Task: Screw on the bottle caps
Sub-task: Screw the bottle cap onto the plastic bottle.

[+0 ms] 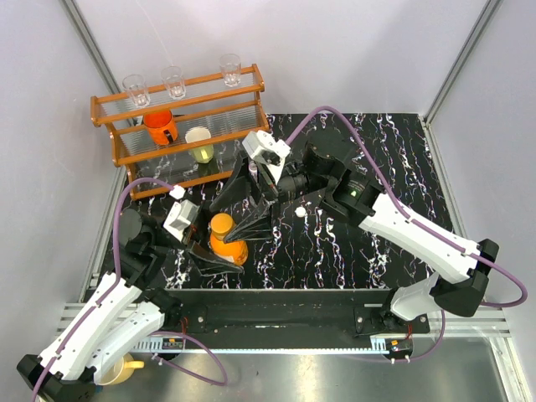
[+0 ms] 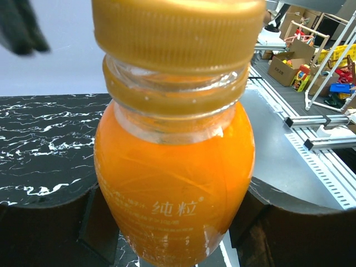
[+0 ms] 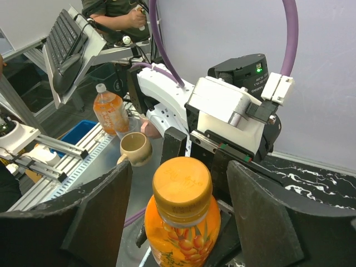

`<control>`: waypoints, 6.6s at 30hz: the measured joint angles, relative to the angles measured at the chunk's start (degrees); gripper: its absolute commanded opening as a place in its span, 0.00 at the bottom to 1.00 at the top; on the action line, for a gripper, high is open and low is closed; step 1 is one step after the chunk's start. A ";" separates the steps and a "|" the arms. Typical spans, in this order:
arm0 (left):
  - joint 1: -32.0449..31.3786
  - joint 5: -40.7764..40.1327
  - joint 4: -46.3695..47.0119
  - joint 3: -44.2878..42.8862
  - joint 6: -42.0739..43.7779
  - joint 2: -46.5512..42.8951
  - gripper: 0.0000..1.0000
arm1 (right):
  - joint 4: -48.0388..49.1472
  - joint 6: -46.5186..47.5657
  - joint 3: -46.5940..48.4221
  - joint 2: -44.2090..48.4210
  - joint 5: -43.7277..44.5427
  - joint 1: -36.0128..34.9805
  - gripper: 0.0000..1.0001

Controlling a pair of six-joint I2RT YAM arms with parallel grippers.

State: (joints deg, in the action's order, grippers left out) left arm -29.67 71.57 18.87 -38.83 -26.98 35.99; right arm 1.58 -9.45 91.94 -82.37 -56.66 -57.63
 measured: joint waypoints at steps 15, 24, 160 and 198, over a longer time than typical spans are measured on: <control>0.33 -1.60 -0.81 0.00 1.09 -0.02 0.15 | -0.11 -0.07 -1.14 0.00 0.11 -0.50 0.61; 0.33 -1.51 -1.31 0.00 1.60 -0.44 0.15 | 0.44 -0.09 -1.55 0.00 0.90 -0.50 0.54; 1.57 -7.50 -8.87 -0.24 7.02 -1.51 0.17 | 3.26 4.79 -6.23 2.69 8.57 -0.31 0.68; 2.03 -7.80 -8.94 -0.11 7.04 -1.88 0.18 | 1.36 3.56 -3.02 1.46 9.55 -0.28 0.53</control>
State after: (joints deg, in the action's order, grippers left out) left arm -27.64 63.77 9.93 -38.94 -19.94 34.11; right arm 2.94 -5.89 88.92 -80.90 -47.11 -57.91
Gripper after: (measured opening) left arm 0.657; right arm 0.534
